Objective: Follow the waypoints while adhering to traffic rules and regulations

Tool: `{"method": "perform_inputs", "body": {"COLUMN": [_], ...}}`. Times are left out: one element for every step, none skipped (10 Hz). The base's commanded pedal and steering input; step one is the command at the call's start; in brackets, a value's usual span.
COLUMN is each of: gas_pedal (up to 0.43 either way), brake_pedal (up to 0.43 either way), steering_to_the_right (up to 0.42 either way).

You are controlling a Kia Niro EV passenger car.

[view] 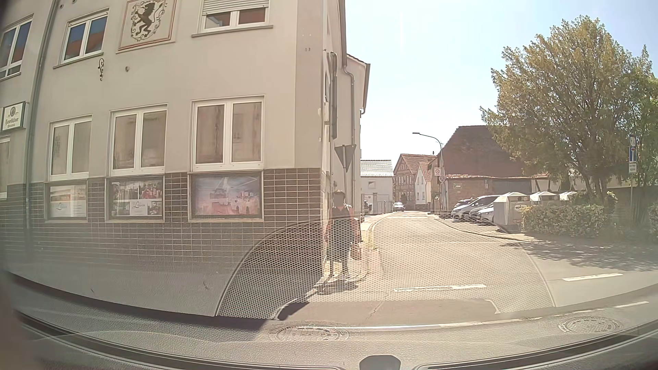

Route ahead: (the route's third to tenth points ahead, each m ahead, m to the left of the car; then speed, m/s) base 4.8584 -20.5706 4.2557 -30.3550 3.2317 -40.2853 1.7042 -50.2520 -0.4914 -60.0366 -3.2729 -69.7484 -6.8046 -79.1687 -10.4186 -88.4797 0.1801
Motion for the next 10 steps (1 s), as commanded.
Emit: {"method": "perform_inputs", "body": {"gas_pedal": [0.0,0.0,0.0,0.0,0.0,0.0,0.0,0.0,0.0,0.0], "brake_pedal": [0.159,0.152,0.128,0.11,0.11,0.11,0.11,0.098,0.085,0.085], "steering_to_the_right": [0.182,0.182,0.182,0.182,0.182,0.182,0.182,0.182,0.182,0.182]}}
